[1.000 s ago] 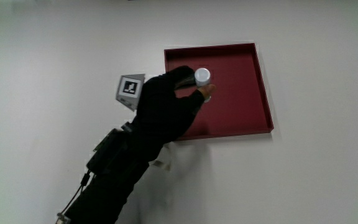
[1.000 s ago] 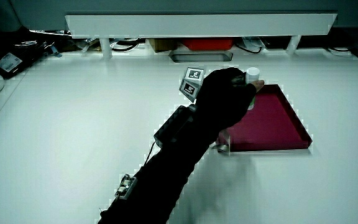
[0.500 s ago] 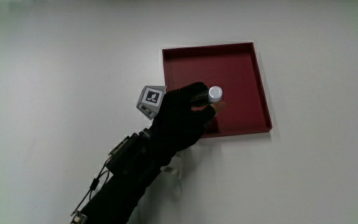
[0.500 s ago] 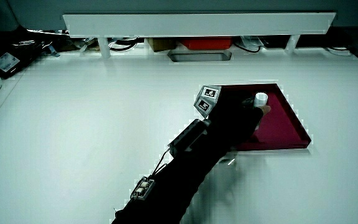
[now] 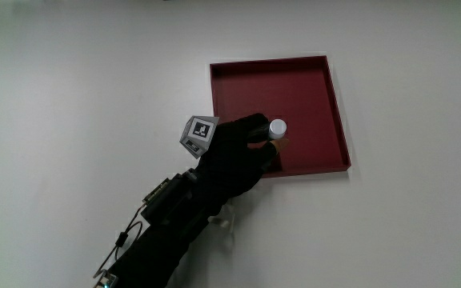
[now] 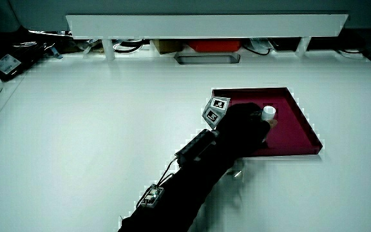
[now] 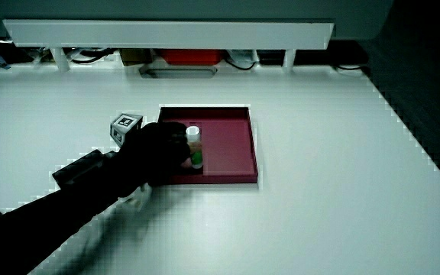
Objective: Place glue stick
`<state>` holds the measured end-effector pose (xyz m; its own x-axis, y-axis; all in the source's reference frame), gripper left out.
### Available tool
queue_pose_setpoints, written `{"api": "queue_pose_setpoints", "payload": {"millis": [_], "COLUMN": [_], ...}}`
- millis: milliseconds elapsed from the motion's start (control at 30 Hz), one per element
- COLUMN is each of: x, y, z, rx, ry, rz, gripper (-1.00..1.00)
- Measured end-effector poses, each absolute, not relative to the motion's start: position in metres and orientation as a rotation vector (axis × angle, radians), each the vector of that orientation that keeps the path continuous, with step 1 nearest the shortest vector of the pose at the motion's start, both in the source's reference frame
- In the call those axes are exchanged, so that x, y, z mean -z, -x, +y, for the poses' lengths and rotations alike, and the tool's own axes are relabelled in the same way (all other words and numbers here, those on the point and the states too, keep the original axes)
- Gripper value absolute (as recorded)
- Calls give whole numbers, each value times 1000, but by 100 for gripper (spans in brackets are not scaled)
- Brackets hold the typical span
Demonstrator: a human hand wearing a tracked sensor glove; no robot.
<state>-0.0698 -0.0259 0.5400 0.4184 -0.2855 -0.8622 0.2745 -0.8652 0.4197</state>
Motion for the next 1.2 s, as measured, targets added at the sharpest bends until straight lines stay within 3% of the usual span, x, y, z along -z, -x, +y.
{"api": "queue_pose_setpoints", "payload": {"millis": [200,700,900,1100,1200], "x": [-540,-537,-516,-483,-466], "y": [69,75,84,94,103], "z": [-26,-26,-27,-35,-39], "rx": [1475,1504,1557,1533,1490], "ry": [-2164,-2153,-2168,-2167,-2135], "rz": [-12,-53,-19,204,287], "gripper": [0,-56,-78,-100,-100]}}
